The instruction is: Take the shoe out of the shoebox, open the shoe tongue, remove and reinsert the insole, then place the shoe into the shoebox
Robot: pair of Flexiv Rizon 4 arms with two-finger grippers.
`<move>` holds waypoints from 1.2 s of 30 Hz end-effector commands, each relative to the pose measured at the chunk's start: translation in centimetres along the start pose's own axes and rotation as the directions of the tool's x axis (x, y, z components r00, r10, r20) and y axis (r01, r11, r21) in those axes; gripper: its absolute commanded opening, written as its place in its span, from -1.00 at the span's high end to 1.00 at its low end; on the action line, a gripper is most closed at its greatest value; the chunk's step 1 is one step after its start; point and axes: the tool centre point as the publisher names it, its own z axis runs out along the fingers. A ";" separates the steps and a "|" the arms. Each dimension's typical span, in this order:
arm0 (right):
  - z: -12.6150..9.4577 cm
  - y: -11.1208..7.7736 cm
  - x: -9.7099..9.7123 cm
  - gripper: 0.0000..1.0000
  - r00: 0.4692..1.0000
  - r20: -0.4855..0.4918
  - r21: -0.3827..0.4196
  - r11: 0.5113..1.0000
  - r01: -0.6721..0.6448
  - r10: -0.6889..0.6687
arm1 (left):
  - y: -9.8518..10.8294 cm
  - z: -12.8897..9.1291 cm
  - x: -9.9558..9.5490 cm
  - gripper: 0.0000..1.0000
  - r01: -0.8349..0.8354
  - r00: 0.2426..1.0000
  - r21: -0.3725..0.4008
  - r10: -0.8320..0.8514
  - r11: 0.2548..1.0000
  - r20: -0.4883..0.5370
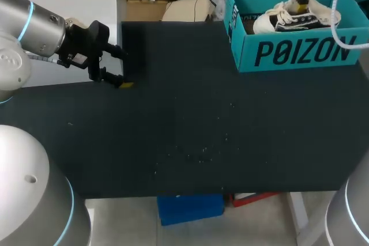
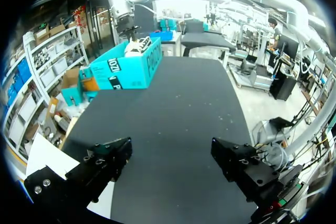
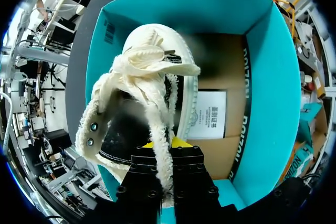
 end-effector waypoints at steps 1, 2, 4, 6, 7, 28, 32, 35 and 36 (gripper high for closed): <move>1.3 -0.3 -1.5 1.00 1.000 -0.025 -0.011 1.000 -0.004 0.004 | 0.0 0.1 0.1 -1.00 0.001 1.000 -0.003 -0.001 1.000 0.003; 1.5 -0.3 -1.6 1.00 1.000 -0.030 -0.014 1.000 -0.004 0.004 | 0.0 0.1 0.1 -1.00 0.001 1.000 -0.003 -0.001 1.000 0.003; 1.9 -0.3 -1.8 1.00 0.999 -0.038 -0.013 1.000 -0.004 0.004 | 0.0 0.1 0.1 -1.00 0.001 1.000 -0.003 -0.001 1.000 0.003; 2.4 -0.2 -2.0 1.00 0.999 -0.051 -0.015 1.000 0.001 -0.001 | 0.0 0.1 0.1 -1.00 0.001 1.000 -0.003 -0.001 1.000 0.003; 2.6 0.0 -2.1 1.00 0.998 -0.057 -0.014 1.000 0.006 -0.006 | 0.0 0.1 0.1 -1.00 0.001 1.000 -0.003 -0.001 1.000 0.003; 2.4 -0.1 -1.7 0.18 0.996 -0.074 0.014 0.999 -0.038 0.039 | 0.0 0.1 0.1 -1.00 0.001 1.000 -0.003 -0.001 1.000 0.003; 0.4 -0.2 -1.4 0.29 0.998 -0.032 0.030 0.998 -0.055 0.056 | 0.0 0.1 0.1 -1.00 0.001 1.000 -0.003 -0.001 1.000 0.003; -1.2 0.0 -0.8 0.27 0.998 0.002 0.040 0.997 -0.068 0.068 | 0.0 0.1 0.1 -1.00 0.001 1.000 -0.003 -0.001 1.000 0.003; -1.8 0.1 -0.5 0.26 0.997 0.012 0.044 0.996 -0.074 0.074 | 0.0 0.1 0.1 -1.00 0.001 1.000 -0.003 -0.001 1.000 0.003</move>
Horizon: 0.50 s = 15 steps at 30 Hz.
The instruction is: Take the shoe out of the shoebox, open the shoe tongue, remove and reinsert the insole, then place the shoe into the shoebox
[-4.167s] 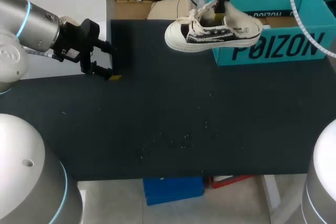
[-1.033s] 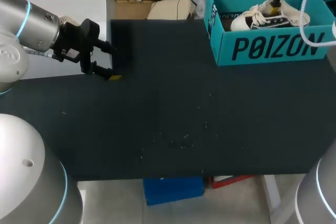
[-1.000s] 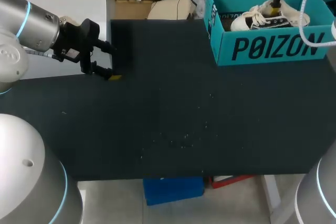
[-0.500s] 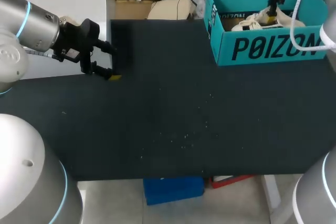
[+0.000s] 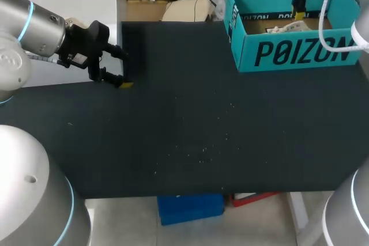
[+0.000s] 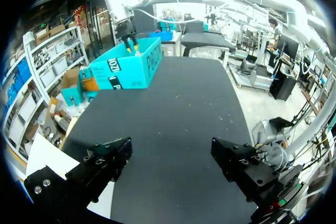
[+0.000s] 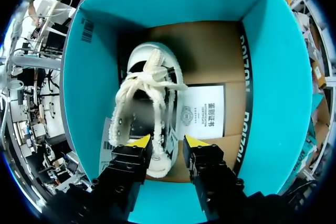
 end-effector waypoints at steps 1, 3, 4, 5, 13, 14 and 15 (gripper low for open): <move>-4.3 0.0 1.2 0.26 1.000 0.016 0.013 1.000 -0.017 0.017 | 0.0 0.1 0.1 -1.00 0.001 1.000 -0.003 -0.001 1.000 0.003; -5.4 0.3 1.9 0.26 0.999 0.044 0.012 1.000 -0.028 0.027 | 0.0 0.1 0.1 -1.00 0.001 1.000 -0.003 -0.001 1.000 0.003; -6.0 0.5 2.3 0.24 0.997 0.068 0.002 0.999 -0.037 0.037 | 0.0 0.1 0.1 -1.00 0.001 1.000 -0.003 -0.001 1.000 0.003; -6.7 0.7 2.8 0.21 0.995 0.088 -0.006 0.999 -0.051 0.051 | 0.0 0.1 0.1 -1.00 0.001 1.000 -0.003 -0.001 1.000 0.003; -9.4 4.4 7.7 0.14 0.977 0.185 -0.025 0.994 -0.103 0.106 | 0.0 0.1 0.1 -1.00 0.001 1.000 -0.003 -0.001 1.000 0.003; -9.5 5.0 8.5 0.13 0.975 0.193 -0.025 0.994 -0.109 0.111 | 0.0 0.1 0.1 -1.00 0.001 1.000 -0.003 -0.001 1.000 0.003; -9.7 5.5 9.4 0.12 0.972 0.201 -0.027 0.993 -0.115 0.118 | 0.0 0.1 0.1 -1.00 0.001 1.000 -0.003 -0.001 1.000 0.003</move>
